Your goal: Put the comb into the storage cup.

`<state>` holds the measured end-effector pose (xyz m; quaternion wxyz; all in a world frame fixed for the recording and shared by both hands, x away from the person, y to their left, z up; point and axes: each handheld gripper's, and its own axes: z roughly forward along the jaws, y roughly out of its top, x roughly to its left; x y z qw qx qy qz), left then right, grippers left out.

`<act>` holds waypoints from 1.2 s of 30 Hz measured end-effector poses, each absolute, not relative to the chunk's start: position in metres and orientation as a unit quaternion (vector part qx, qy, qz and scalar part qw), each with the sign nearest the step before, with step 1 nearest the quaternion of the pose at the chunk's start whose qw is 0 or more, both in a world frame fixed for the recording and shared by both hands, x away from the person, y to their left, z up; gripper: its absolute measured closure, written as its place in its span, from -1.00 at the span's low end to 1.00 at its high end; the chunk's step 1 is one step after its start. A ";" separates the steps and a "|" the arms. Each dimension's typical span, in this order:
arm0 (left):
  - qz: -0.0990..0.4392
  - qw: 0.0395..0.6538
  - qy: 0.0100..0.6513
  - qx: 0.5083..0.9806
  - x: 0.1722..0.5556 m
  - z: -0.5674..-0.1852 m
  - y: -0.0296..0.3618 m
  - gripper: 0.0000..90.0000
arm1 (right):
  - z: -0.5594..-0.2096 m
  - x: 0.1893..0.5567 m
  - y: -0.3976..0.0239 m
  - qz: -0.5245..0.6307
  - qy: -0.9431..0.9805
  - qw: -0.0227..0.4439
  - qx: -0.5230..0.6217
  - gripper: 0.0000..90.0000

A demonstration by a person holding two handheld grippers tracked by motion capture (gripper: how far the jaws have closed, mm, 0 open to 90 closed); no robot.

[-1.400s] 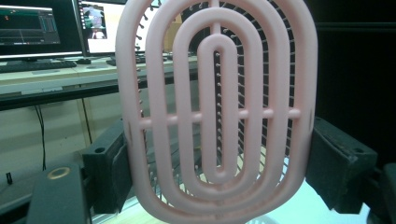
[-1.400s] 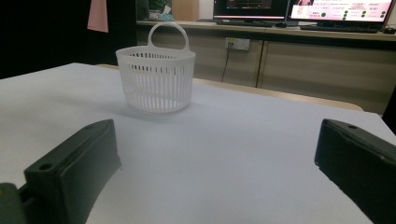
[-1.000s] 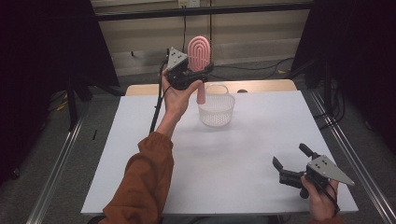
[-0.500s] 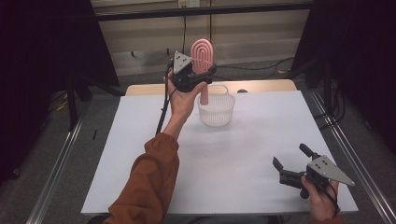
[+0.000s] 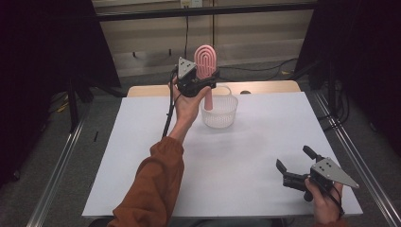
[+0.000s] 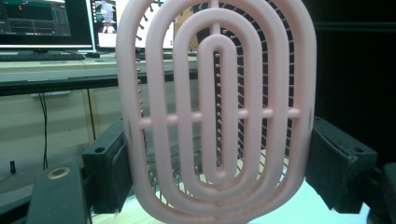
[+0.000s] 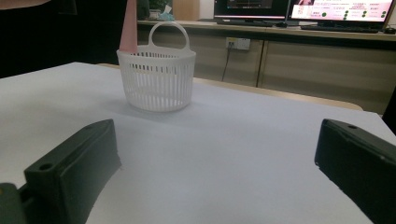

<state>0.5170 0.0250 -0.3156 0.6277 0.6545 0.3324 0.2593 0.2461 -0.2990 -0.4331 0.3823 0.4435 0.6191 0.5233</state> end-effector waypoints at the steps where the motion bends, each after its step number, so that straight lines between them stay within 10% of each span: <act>1: 0.259 0.627 0.333 0.656 0.517 -0.317 0.025 -0.56 | -0.433 0.246 -0.299 0.524 0.619 0.381 0.444 -1.00; 36: 0.245 0.594 0.367 0.672 0.515 -0.369 0.021 -0.57 | -0.433 0.245 -0.299 0.520 0.622 0.383 0.442 -1.00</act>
